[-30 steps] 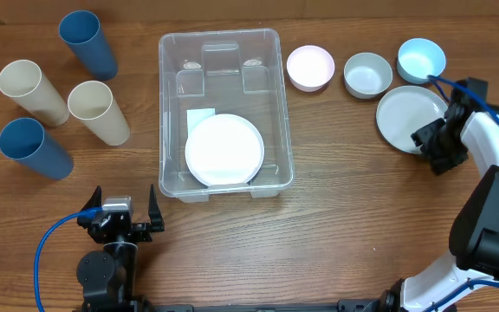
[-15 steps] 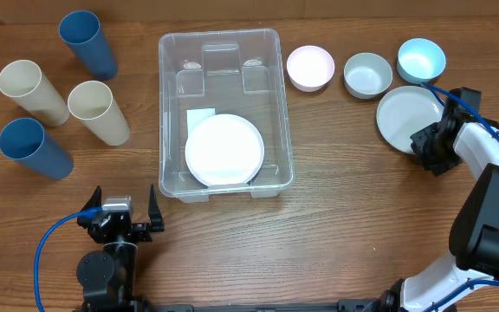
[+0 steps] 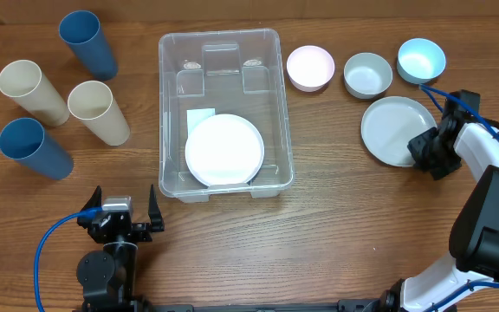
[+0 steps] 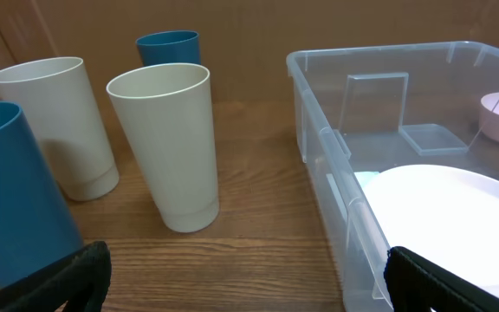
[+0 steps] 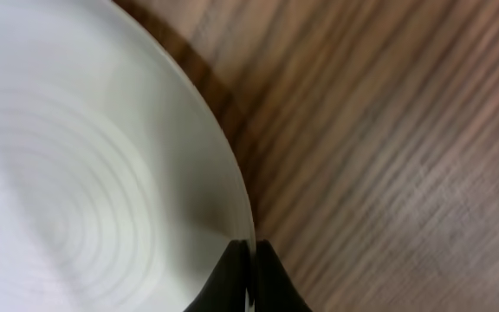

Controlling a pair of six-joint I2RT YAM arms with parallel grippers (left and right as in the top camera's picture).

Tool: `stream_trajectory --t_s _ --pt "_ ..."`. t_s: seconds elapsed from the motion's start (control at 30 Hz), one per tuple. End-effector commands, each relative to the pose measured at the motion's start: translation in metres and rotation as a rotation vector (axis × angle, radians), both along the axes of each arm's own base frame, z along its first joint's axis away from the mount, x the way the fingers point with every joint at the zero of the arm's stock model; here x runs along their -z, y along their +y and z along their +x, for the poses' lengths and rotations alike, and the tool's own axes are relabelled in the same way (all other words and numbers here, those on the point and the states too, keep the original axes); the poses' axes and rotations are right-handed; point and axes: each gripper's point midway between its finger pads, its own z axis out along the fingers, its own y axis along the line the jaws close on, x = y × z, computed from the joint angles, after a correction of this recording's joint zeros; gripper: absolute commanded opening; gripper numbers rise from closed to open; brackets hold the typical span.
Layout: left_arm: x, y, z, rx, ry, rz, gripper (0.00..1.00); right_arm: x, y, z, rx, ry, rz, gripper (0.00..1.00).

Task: Pack container
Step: 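Grasp the rim of the grey plate with the right gripper, then lift the grey plate into the bin and release it on the stack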

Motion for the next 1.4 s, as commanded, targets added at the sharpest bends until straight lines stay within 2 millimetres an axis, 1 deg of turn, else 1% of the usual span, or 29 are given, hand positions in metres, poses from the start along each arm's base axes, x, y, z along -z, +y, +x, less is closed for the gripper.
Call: stream_trajectory --t_s 0.0,0.1,0.17,0.2,0.27,0.33,0.37,0.47,0.5,0.53,0.6,0.63,0.67,0.73,0.77,0.83,0.9,0.93,1.0,1.03,1.07,1.17,1.27,1.3,1.33,1.37 --pt "-0.001 0.002 0.0 -0.007 -0.006 0.013 1.0 -0.016 0.016 0.002 -0.023 -0.022 0.079 0.04" --pt "-0.001 0.002 0.0 -0.007 -0.006 0.013 1.0 -0.057 0.022 0.018 -0.06 -0.124 0.103 0.04" --pt "-0.001 0.002 0.0 -0.007 -0.006 0.013 1.0 -0.097 0.021 0.024 -0.072 -0.203 0.08 0.04" --pt "-0.001 0.002 0.0 -0.007 -0.006 0.013 1.0 -0.12 0.022 0.027 -0.096 -0.253 0.064 0.04" --pt "-0.001 0.002 0.0 -0.007 -0.006 0.013 1.0 -0.153 0.022 0.026 -0.103 -0.313 0.04 0.04" --pt "-0.001 0.002 0.0 -0.007 -0.006 0.013 1.0 -0.178 0.024 0.023 -0.11 -0.361 0.024 0.04" --pt "-0.001 0.002 0.0 -0.007 -0.006 0.013 1.0 -0.185 0.025 0.022 -0.114 -0.379 0.024 0.04" --pt "-0.001 0.002 0.0 -0.007 -0.006 0.013 1.0 -0.209 0.041 0.02 -0.171 -0.461 0.057 0.04" --pt "-0.001 0.002 0.0 -0.007 -0.006 0.013 1.0 -0.218 0.054 0.021 -0.226 -0.497 0.078 0.04" --pt "-0.001 0.002 0.0 -0.007 -0.006 0.013 1.0 -0.224 0.064 0.02 -0.259 -0.516 0.09 0.04" --pt "-0.001 0.002 0.0 -0.007 -0.006 0.013 1.0 -0.239 0.096 0.018 -0.369 -0.558 0.099 0.04" --pt "-0.001 0.002 0.0 -0.007 -0.006 0.013 1.0 -0.247 0.114 0.016 -0.437 -0.58 0.098 0.04" --pt "-0.001 0.002 0.0 -0.007 -0.006 0.013 1.0 -0.255 0.143 0.012 -0.525 -0.606 0.11 0.04" --pt "-0.001 0.002 0.0 -0.007 -0.006 0.013 1.0 -0.262 0.183 0.007 -0.643 -0.627 0.126 0.04" --pt "-0.001 0.002 0.0 -0.007 -0.006 0.013 1.0 -0.263 0.202 0.005 -0.698 -0.632 0.134 0.04" --pt "-0.001 0.002 0.0 -0.007 -0.006 0.013 1.0 -0.264 0.249 0.0 -0.83 -0.649 0.135 0.04" --pt "-0.001 0.002 0.0 -0.007 -0.006 0.013 1.0 -0.257 0.284 -0.002 -0.918 -0.644 0.12 0.04" --pt "-0.001 0.002 0.0 -0.007 -0.006 0.013 1.0 -0.251 0.296 -0.002 -0.946 -0.633 0.104 0.04" --pt "-0.001 0.002 0.0 -0.007 -0.006 0.013 1.0 -0.23 0.322 0.001 -1.003 -0.594 0.1 0.04" --pt "-0.001 0.002 0.0 -0.007 -0.006 0.013 1.0 -0.213 0.336 0.006 -1.029 -0.562 0.108 0.04" --pt "-0.001 0.002 0.0 -0.007 -0.006 0.013 1.0 -0.196 0.346 0.011 -1.045 -0.53 0.113 0.04" --pt "-0.001 0.002 0.0 -0.007 -0.006 0.013 1.0 -0.157 0.364 0.02 -1.071 -0.458 0.124 0.04" --pt "-0.001 0.002 0.0 -0.007 -0.006 0.013 1.0 -0.115 0.37 0.024 -1.079 -0.364 0.122 0.04" --pt "-0.001 0.002 0.0 -0.007 -0.006 0.013 1.0 -0.105 0.37 0.025 -1.079 -0.338 0.121 0.04" --pt "-0.001 0.002 0.0 -0.007 -0.006 0.013 1.0 -0.097 0.37 0.024 -1.08 -0.318 0.121 0.1" --pt "-0.001 0.002 0.0 -0.007 -0.006 0.013 1.0 -0.095 0.369 0.024 -1.084 -0.312 0.12 0.24"
